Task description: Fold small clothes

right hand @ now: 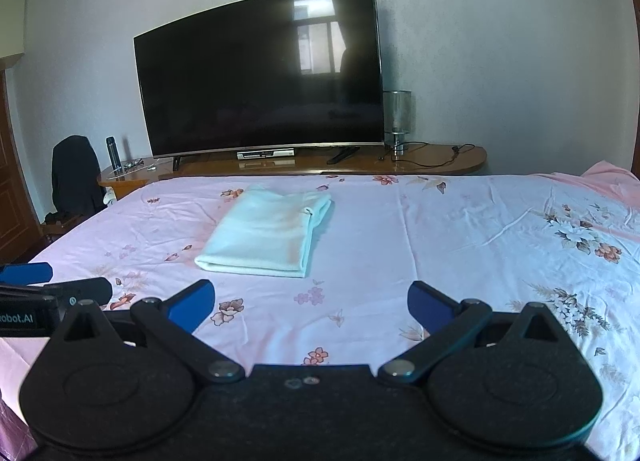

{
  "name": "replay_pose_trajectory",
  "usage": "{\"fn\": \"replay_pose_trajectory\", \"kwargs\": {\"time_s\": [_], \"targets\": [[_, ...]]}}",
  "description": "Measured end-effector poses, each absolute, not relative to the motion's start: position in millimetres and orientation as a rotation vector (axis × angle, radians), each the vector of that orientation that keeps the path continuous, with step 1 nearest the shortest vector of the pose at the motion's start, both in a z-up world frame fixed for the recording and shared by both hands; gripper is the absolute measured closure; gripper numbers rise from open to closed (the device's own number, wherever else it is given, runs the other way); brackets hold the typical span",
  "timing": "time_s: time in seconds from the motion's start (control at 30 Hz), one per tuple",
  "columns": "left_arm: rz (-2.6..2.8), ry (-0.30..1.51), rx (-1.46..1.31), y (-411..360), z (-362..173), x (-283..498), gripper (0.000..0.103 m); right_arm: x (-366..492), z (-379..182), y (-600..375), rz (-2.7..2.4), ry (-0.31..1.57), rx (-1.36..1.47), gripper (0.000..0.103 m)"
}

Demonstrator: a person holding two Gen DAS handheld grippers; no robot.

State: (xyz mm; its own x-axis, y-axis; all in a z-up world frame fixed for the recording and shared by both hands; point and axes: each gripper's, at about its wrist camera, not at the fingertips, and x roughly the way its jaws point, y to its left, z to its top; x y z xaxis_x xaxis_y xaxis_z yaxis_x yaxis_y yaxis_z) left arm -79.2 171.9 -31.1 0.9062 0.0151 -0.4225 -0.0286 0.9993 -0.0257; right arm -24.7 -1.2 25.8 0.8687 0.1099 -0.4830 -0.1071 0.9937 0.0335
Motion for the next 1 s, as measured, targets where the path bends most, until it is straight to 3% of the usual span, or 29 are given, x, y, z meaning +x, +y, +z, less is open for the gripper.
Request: {"fn": "replay_pose_trajectory", "kwargs": {"time_s": [1.0], "targets": [[0.015, 0.432, -0.063, 170.2, -33.1, -74.0, 0.000, -16.5, 24.2, -5.3, 0.125, 0.509, -0.002, 0.001]]}}
